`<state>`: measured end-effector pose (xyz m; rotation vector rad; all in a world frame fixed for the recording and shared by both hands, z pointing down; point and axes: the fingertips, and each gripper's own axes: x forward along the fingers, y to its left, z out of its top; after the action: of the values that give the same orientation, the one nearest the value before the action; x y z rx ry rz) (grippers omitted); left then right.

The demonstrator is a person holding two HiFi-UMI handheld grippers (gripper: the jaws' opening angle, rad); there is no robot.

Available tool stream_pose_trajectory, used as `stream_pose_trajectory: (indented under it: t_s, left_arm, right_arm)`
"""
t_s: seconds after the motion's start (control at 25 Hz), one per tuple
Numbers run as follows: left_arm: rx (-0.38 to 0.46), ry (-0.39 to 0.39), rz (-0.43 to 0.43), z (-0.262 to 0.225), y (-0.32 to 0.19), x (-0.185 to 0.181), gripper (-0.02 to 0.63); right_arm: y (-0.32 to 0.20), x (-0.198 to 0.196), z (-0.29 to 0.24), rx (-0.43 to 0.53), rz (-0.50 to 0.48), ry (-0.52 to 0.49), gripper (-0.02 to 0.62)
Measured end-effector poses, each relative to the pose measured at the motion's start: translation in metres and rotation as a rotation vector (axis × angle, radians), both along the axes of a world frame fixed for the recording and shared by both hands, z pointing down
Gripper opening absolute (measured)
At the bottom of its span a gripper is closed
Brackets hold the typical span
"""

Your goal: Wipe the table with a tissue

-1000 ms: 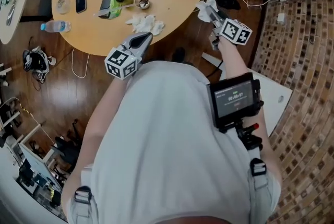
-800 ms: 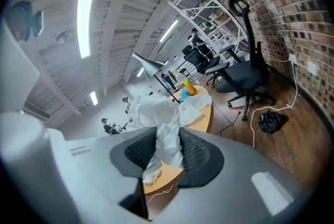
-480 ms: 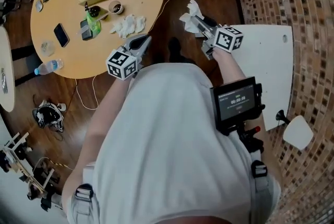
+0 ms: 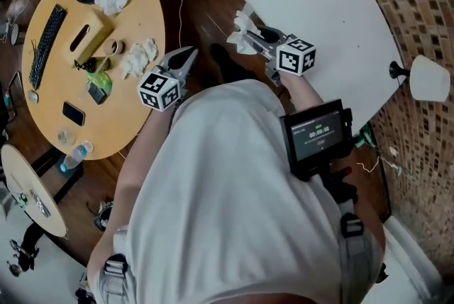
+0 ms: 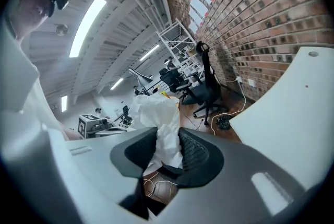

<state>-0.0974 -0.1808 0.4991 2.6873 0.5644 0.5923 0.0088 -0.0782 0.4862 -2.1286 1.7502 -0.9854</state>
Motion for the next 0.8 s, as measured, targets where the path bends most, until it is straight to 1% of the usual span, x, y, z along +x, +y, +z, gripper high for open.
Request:
stream_pose_trajectory:
  t_s: [0.2, 0.36, 0.52, 0.68, 0.8]
  left_arm:
    - [-0.011, 0.002, 0.119, 0.006, 0.036, 0.009, 0.006]
    - [-0.019, 0.002, 0.180, 0.014, 0.045, 0.021, 0.006]
    - [-0.001, -0.001, 0.246, 0.015, 0.064, 0.037, 0.006]
    - [0.026, -0.009, 0.317, 0.005, 0.106, 0.063, 0.006]
    - [0.035, 0.001, 0.360, 0.000, 0.132, 0.093, 0.006]
  right_arm:
    - [0.046, -0.005, 0.011, -0.026, 0.109, 0.000, 0.123]
    - [0.066, -0.001, 0.019, -0.035, 0.200, -0.001, 0.123]
    - [0.092, 0.004, 0.020, -0.039, 0.250, 0.023, 0.123]
    - [0.138, 0.018, 0.017, -0.047, 0.298, 0.045, 0.123]
    - [0.170, 0.034, 0.020, -0.060, 0.351, 0.056, 0.123]
